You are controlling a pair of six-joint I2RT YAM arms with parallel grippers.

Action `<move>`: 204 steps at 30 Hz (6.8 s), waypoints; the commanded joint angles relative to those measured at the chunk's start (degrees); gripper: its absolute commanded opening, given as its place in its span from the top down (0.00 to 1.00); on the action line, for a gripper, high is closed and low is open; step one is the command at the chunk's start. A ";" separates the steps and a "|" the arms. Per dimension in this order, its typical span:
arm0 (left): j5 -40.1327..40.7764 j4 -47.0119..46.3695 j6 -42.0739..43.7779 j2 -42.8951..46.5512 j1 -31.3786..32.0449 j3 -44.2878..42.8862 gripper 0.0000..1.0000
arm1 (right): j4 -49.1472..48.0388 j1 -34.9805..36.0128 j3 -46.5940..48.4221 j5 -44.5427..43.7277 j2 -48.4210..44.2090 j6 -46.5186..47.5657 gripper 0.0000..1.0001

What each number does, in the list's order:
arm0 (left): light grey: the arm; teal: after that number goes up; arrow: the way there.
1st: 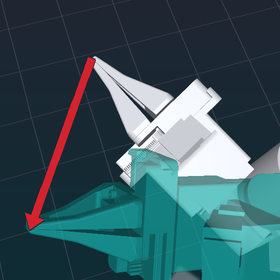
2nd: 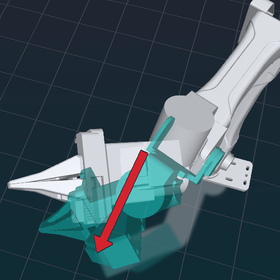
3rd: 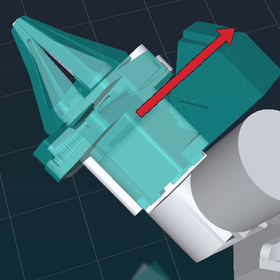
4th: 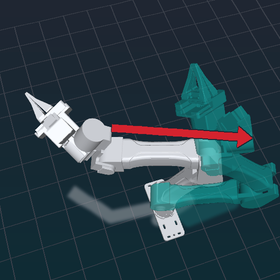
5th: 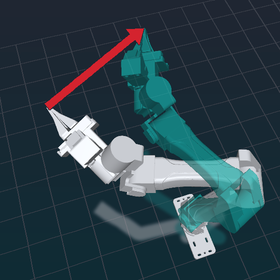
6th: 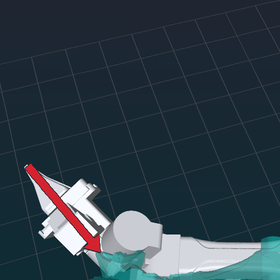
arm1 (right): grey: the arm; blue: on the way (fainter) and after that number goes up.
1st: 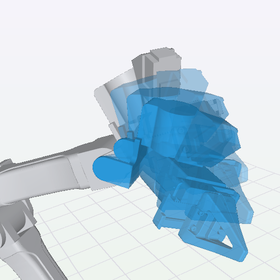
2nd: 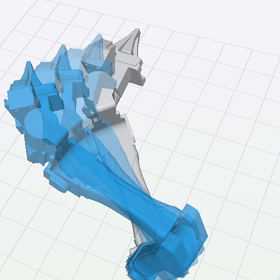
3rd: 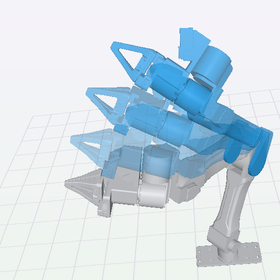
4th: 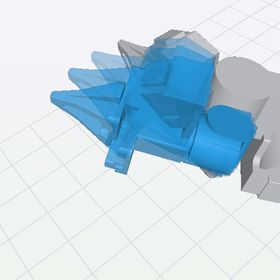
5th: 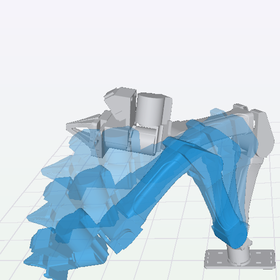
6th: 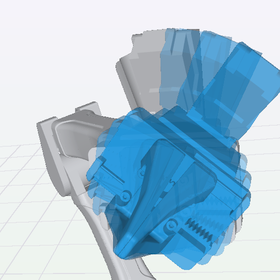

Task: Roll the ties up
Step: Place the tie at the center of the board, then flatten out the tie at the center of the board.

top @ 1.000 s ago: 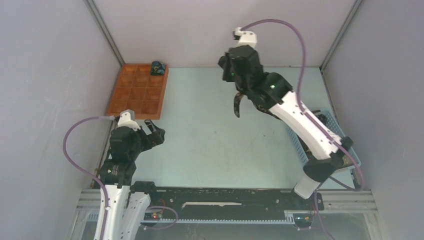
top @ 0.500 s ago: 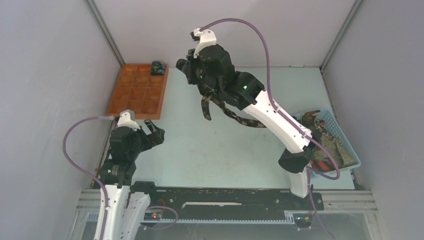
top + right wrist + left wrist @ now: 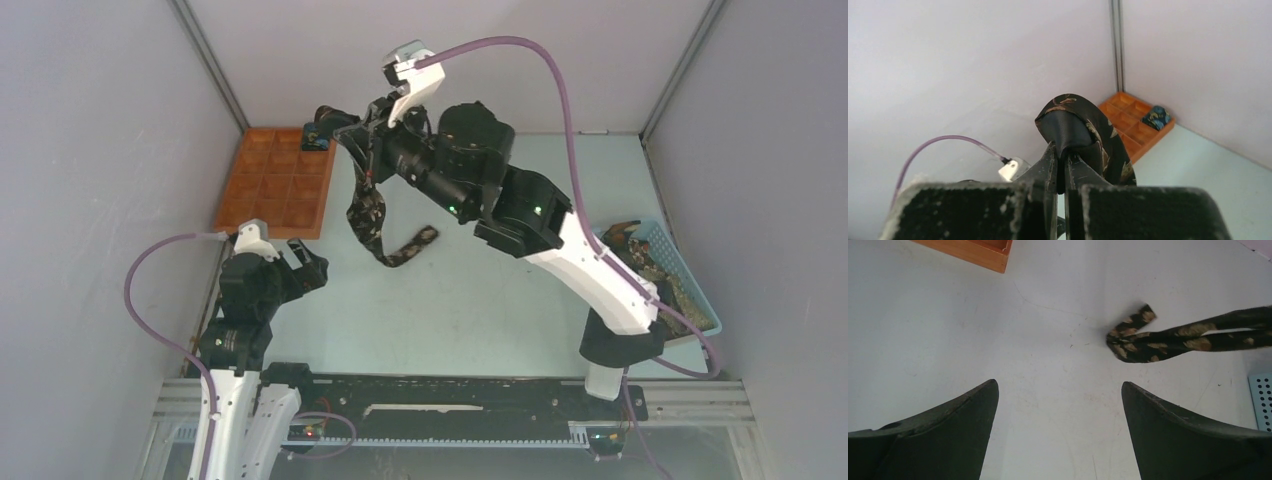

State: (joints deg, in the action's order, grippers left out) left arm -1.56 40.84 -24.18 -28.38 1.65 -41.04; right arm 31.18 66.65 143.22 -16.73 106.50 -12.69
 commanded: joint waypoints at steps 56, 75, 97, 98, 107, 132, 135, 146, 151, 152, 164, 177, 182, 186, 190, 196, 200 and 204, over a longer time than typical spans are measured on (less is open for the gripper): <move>0.18 -1.16 0.29 -7.98 0.10 -1.73 0.00 | 2.84 -21.02 -24.10 16.96 13.48 -17.91 0.23; 9.92 -9.23 -3.56 -26.93 32.19 -5.81 0.03 | -1.52 -29.68 -74.21 12.16 -18.25 -25.00 0.26; 25.01 -14.74 -3.44 -55.26 59.25 -8.02 0.09 | 5.46 -43.13 -46.15 31.37 7.49 -6.55 0.23; 25.08 -14.74 -3.47 -56.50 59.59 -8.47 0.11 | 5.69 -43.11 -44.27 31.87 8.88 -5.83 0.22; 26.77 -13.16 -4.22 -62.06 61.17 -9.37 0.45 | 10.05 -41.77 -28.22 34.09 21.08 -0.01 0.22; 11.71 -22.98 -9.39 -37.63 66.27 6.76 1.00 | 14.50 -35.94 -3.65 27.20 41.91 1.96 0.25; 11.22 -22.91 -10.69 -37.01 68.35 7.55 1.00 | 11.03 -34.38 -3.73 26.01 42.04 1.47 0.30; 10.21 -22.91 -15.24 -27.82 70.68 9.50 1.00 | 6.33 -36.34 -3.95 30.83 40.52 -7.08 1.00; 10.31 -21.27 -15.25 -24.67 70.61 6.64 1.00 | 4.53 -41.41 -9.15 34.71 33.20 -11.09 1.00; 9.97 -21.31 -15.05 -24.65 70.60 5.70 1.00 | 4.96 -42.70 -10.01 34.79 31.68 -11.32 1.00; 3.12 -28.81 -11.53 -35.07 67.05 -7.07 1.00 | 19.28 -60.53 -12.12 26.38 18.25 -7.59 1.00; -15.44 -49.39 -25.53 -26.86 56.31 9.98 1.00 | 34.36 -50.14 -4.40 -1.25 22.36 -1.70 1.00; -20.22 -53.19 -33.49 -18.68 50.90 22.97 0.99 | 35.78 -43.68 -3.17 4.85 32.73 -2.77 1.00; -21.16 -52.11 -36.84 -11.96 48.32 29.50 0.99 | 36.10 -40.41 -1.63 7.52 37.05 -3.33 0.71; -21.87 -51.74 -40.49 -5.48 46.12 33.13 0.99 | 34.23 -39.22 -2.14 12.08 36.54 -3.33 0.38; -21.81 -49.24 -45.58 1.86 43.57 36.26 1.00 | 26.35 -39.29 -8.24 22.80 30.62 -2.96 0.31; -21.59 -40.62 -47.72 7.76 43.00 35.71 1.00 | 20.35 -40.53 -14.09 29.14 25.81 -4.77 0.31; -18.63 -26.06 -47.95 16.32 42.98 33.78 1.00 | 15.53 -42.08 -17.80 26.48 23.52 -7.74 0.36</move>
State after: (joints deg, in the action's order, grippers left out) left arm -22.00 1.48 -70.15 -18.39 45.17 -4.58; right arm 54.57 26.41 128.01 8.49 135.22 -17.15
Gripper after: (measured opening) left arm 0.007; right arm 0.677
